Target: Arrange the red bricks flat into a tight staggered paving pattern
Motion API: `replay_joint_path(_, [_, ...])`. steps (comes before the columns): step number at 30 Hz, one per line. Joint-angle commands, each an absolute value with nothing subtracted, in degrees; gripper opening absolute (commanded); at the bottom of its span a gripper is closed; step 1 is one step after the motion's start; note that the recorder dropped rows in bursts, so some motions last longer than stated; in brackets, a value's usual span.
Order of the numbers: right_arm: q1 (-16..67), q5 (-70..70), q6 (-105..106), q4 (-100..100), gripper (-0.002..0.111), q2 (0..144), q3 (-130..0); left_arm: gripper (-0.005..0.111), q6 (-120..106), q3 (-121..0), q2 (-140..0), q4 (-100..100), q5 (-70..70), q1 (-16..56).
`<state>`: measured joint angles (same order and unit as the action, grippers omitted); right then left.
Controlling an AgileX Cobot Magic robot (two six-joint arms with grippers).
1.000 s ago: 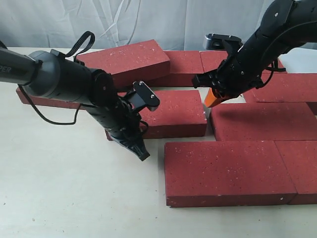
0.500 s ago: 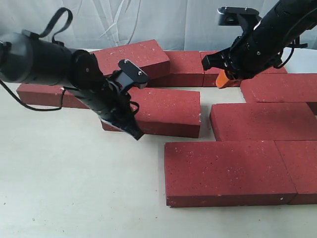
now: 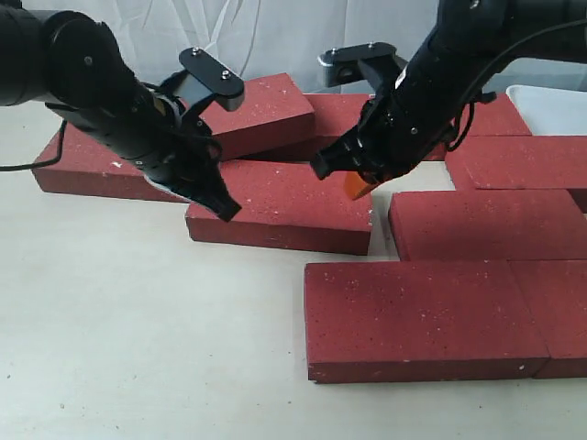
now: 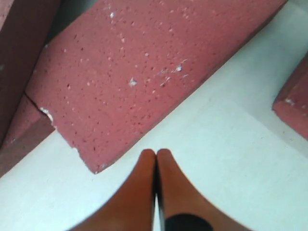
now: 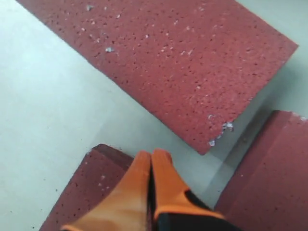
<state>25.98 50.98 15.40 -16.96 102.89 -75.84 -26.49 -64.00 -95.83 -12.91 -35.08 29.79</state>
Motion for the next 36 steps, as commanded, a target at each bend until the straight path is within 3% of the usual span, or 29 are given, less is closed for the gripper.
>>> replay_joint_path(1, [28.1,51.3,15.2,-16.1,-0.001,106.2,-75.7,0.000,-25.5,-64.2,-98.6,-12.2,-37.4,28.0])
replay_joint_path(13, [28.4,50.8,14.9,-16.4,-0.001,111.8,-75.7,0.000,-37.7,-64.2,-108.3,-20.2,-38.7,28.2])
replay_joint_path(36, [28.4,44.1,4.1,-5.2,-0.001,114.7,-75.7,0.000,-34.4,-64.2,-116.4,-20.1,-26.2,28.2])
